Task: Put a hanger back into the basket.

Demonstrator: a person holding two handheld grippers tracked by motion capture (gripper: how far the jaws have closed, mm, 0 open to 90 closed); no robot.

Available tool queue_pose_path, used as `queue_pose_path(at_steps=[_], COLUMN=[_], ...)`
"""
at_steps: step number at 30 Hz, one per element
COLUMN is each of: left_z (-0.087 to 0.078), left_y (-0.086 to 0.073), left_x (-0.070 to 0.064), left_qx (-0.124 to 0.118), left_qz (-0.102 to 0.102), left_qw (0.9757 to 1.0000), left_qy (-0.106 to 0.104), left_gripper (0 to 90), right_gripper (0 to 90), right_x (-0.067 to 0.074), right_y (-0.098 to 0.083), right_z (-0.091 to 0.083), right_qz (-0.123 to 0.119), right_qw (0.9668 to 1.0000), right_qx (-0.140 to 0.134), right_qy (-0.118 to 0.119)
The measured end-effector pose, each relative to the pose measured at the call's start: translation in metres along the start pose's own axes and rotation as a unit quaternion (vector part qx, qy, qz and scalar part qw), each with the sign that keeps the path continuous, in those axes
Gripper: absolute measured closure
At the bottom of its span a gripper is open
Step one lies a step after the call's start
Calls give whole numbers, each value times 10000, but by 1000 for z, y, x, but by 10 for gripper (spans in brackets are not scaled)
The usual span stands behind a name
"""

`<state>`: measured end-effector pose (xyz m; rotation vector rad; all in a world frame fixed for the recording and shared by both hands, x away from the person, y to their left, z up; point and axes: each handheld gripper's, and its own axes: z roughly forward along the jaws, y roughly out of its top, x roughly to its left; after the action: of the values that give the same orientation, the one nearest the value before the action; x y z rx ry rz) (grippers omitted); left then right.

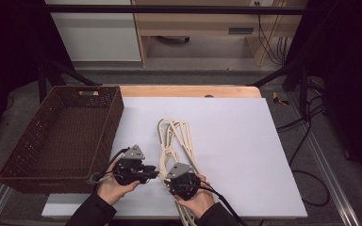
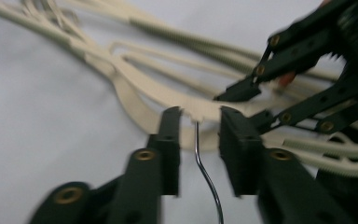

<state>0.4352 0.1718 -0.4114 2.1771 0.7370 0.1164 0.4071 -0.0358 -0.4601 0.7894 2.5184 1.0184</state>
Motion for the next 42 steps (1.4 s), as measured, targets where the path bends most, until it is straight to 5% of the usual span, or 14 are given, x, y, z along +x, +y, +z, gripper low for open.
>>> queue_pose_path(at_steps=[1, 5, 9, 16, 21, 30, 31, 35, 42], left_z=[0, -26, -45, -66, -67, -62, -62, -61, -58], left_y=[0, 8, 11, 9, 8, 7, 7, 7, 10], left_x=[0, -4, -4, 3, 5, 4, 4, 3, -5], left_qx=[0, -752, -1075, -1551, -1605, -1541, -1534, -1501, -1387], left_qz=[0, 86, 129, 88, 118, 220, 235, 290, 519], left_qw=[10000, 9969, 9932, 9856, 9832, 9833, 9833, 9835, 9847], left_qy=[0, 192, 432, 668, 857, 948, 952, 972, 918], left_gripper=[601, 450, 298, 211, 148, 124, 122, 110, 100], right_gripper=[735, 738, 745, 766, 790, 854, 863, 865, 865], right_x=[0, -2, -8, -21, -37, -64, -70, -76, -71], right_y=[0, 0, 1, 4, 3, -2, -4, -6, 1], right_z=[-1, -5, -17, -41, -59, -85, -88, -92, -101], right_qz=[11, -28, 53, 58, 242, 517, 676, 586, 310], right_qw=[10000, 10000, 9998, 9988, 9971, 9911, 9912, 9914, 9942], right_qx=[1, -12, -111, -286, -398, -624, -690, -713, -1011], right_qy=[10, -22, -137, -392, -598, -1059, -910, -923, -182])
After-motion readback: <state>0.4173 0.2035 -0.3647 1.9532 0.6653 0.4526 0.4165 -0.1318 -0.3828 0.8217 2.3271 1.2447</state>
